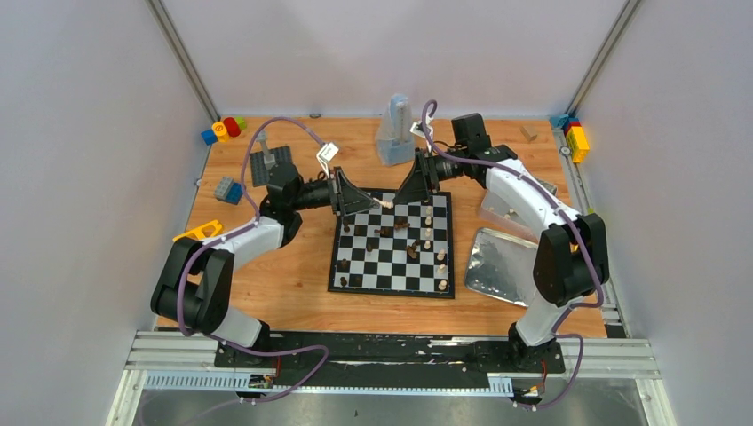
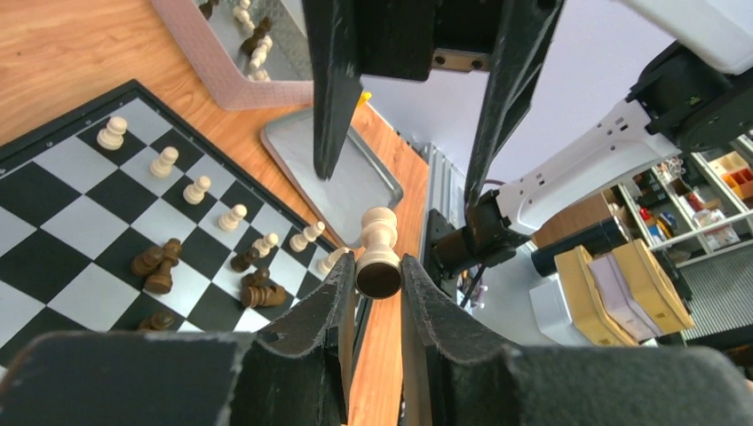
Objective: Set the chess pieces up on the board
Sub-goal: Place the chess piece on the chessboard.
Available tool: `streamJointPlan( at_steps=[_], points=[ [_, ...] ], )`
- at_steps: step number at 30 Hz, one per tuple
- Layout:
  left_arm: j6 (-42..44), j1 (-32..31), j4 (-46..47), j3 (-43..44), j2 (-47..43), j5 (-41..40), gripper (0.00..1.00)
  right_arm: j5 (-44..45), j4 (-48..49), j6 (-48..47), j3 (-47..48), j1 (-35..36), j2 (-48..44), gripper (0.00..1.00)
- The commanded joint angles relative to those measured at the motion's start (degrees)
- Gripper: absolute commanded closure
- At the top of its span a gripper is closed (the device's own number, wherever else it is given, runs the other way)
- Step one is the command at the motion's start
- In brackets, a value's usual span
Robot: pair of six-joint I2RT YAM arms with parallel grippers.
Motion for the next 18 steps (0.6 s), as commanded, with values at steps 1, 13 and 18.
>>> streamJointPlan(
  at_steps=[1, 13, 18],
  points=[
    [-5.57, 0.04, 12.55, -0.97, -0.14, -2.0, 1.0, -6.96, 6.6, 4.45, -1.07, 0.95, 1.75, 0.34],
    [-5.3, -0.05, 18.1, -3.61, 0.52, -3.64, 1.0, -8.38, 9.14, 6.4, -0.95, 2.44, 3.18, 0.44],
    [-3.68, -0.05, 18.15, -4.13, 0.8, -4.09, 1.0, -8.97, 9.35, 6.85, -0.7, 2.69, 3.16, 0.52]
  ],
)
